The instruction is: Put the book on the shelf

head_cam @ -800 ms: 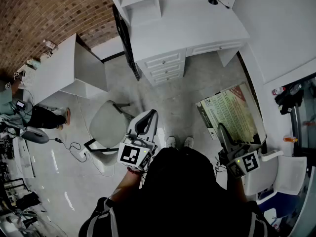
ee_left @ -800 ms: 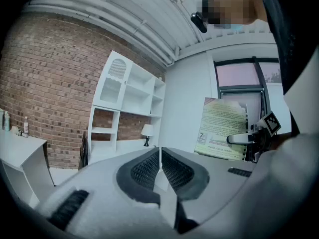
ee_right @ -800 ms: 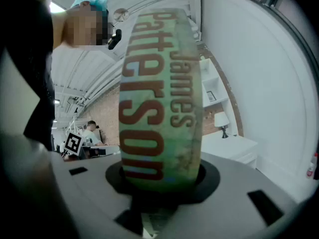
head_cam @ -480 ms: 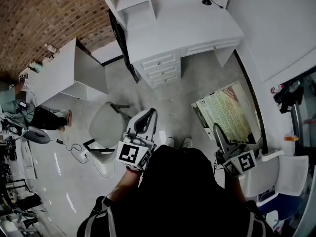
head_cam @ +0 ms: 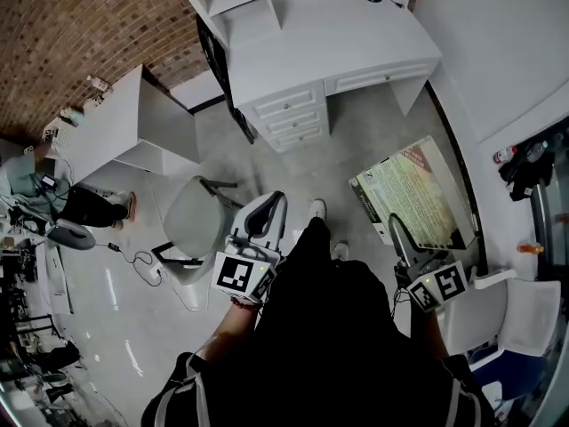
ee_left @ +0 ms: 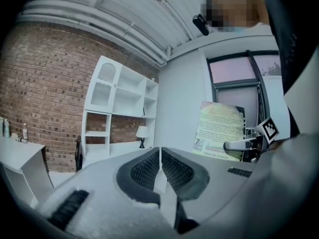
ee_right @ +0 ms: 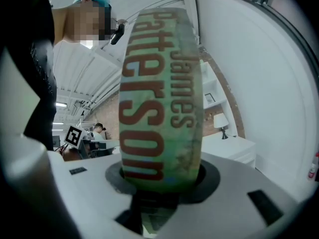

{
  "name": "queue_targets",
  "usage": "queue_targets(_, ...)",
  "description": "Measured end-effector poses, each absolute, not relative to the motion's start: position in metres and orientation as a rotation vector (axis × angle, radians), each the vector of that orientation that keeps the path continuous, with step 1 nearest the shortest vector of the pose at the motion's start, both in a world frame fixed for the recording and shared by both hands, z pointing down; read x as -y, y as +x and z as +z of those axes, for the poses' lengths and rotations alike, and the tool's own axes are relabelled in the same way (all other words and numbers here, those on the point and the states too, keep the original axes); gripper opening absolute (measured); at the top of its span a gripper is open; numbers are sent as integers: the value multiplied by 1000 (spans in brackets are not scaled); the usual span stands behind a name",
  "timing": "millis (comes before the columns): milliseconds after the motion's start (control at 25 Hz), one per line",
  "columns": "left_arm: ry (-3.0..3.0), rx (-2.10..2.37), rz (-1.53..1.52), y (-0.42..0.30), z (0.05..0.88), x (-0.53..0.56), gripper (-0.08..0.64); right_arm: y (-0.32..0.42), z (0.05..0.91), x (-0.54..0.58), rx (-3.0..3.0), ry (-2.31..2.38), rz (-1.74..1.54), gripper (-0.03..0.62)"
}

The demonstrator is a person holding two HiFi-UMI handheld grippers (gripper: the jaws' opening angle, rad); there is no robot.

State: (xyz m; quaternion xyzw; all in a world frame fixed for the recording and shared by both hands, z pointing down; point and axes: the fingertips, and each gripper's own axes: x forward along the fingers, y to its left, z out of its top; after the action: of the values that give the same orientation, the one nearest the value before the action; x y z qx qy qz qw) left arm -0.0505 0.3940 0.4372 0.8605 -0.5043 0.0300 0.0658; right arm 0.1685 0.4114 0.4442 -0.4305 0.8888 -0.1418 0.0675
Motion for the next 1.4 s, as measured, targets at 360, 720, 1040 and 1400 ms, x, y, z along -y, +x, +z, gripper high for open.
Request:
queue_targets(360, 2586, 1508, 69, -45, 445, -375, 28, 181, 454, -394, -2672, -1327, -465, 166)
queue_targets(720, 2563, 1512, 59, -63, 450, -326, 28, 157, 456, -334, -2691, -1313, -496, 166)
queue_targets(1040, 2565, 1501, 61, -93, 452, -248, 28, 123, 456, -266, -2765, -1338, -457, 166)
queue_targets(1400, 2604, 1439, 32, -115, 452, -167, 28, 101, 446, -197, -2759, -1409, -420, 166)
